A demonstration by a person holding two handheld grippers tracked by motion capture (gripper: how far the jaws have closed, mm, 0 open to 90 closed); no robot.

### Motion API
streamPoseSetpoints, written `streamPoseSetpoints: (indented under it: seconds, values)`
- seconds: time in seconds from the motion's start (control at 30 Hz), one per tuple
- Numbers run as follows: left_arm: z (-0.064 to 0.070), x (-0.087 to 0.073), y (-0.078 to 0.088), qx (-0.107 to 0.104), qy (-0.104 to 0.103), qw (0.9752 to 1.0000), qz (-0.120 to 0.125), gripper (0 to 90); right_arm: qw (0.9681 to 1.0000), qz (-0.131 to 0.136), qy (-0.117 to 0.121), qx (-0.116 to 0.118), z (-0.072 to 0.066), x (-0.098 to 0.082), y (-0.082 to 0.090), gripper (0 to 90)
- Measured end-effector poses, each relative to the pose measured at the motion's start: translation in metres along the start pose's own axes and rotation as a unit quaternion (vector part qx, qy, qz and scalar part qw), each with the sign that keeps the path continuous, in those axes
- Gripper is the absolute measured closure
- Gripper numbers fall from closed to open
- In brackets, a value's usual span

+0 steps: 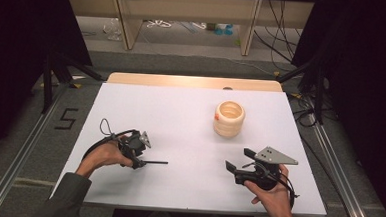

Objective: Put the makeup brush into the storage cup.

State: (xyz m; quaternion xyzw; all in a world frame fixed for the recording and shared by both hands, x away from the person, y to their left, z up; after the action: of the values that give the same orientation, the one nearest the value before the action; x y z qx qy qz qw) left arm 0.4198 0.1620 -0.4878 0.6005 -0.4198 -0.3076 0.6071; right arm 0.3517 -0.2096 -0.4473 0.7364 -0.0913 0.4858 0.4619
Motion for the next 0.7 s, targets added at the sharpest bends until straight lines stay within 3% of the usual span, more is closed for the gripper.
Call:
streamPoseSetpoints:
  seconds: [0.13, 0.2, 0.3, 0.4, 0.5, 0.57, 0.6, 0.7]
  values:
    - [-0.0009, 0.0000, -0.0009, -0.001, -0.010, 0.9998, -0.014, 60.0, 1.0000, 0.000, 0.001, 0.001, 0.0000, -0.0001, 0.0000, 20.6]
    - [-0.0017, 0.0014, -0.0013, -0.001, -0.030, 0.9993, -0.024, 63.7, 1.0000, -0.001, 0.000, 0.002, -0.0001, -0.0003, -0.0001, 20.8]
    - [0.0001, 0.0026, -0.0036, -0.019, -0.014, 0.9995, -0.019, 68.2, 1.0000, 0.000, -0.003, 0.004, -0.0002, -0.0002, -0.0002, 20.9]
    - [-0.0022, 0.0022, -0.0025, -0.026, -0.026, 0.9988, -0.032, 72.6, 1.0000, 0.001, -0.001, 0.004, -0.0002, -0.0003, -0.0002, 21.0]
    - [-0.0011, 0.0035, -0.0042, -0.028, -0.015, 0.9993, -0.020, 75.1, 1.0000, -0.001, -0.002, 0.004, -0.0004, -0.0003, -0.0001, 21.3]
    - [-0.0013, 0.0040, -0.0043, -0.031, -0.016, 0.9991, -0.024, 75.8, 1.0000, -0.001, -0.002, 0.004, -0.0004, -0.0003, -0.0002, 21.3]
    - [-0.0035, 0.0041, -0.0036, -0.031, -0.030, 0.9986, -0.032, 77.4, 1.0000, -0.001, -0.001, 0.005, -0.0006, -0.0004, -0.0001, 21.4]
    - [-0.0039, 0.0046, -0.0036, -0.035, -0.029, 0.9984, -0.035, 79.2, 1.0000, -0.001, -0.002, 0.005, -0.0005, -0.0005, -0.0002, 21.6]
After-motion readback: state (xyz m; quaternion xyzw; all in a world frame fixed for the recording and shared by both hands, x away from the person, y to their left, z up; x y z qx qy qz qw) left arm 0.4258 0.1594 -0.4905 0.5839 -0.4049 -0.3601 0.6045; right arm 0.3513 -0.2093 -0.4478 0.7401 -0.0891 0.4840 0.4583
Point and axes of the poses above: each handheld gripper's, and its own axes: y roughly backward along the jaws, x roughly out of its top, z roughly to its right, the point moved 3 cm from there along -y, roughly forward along the jaws, and after that the axes turned 10 degrees about -z, right-handed, at the moved point
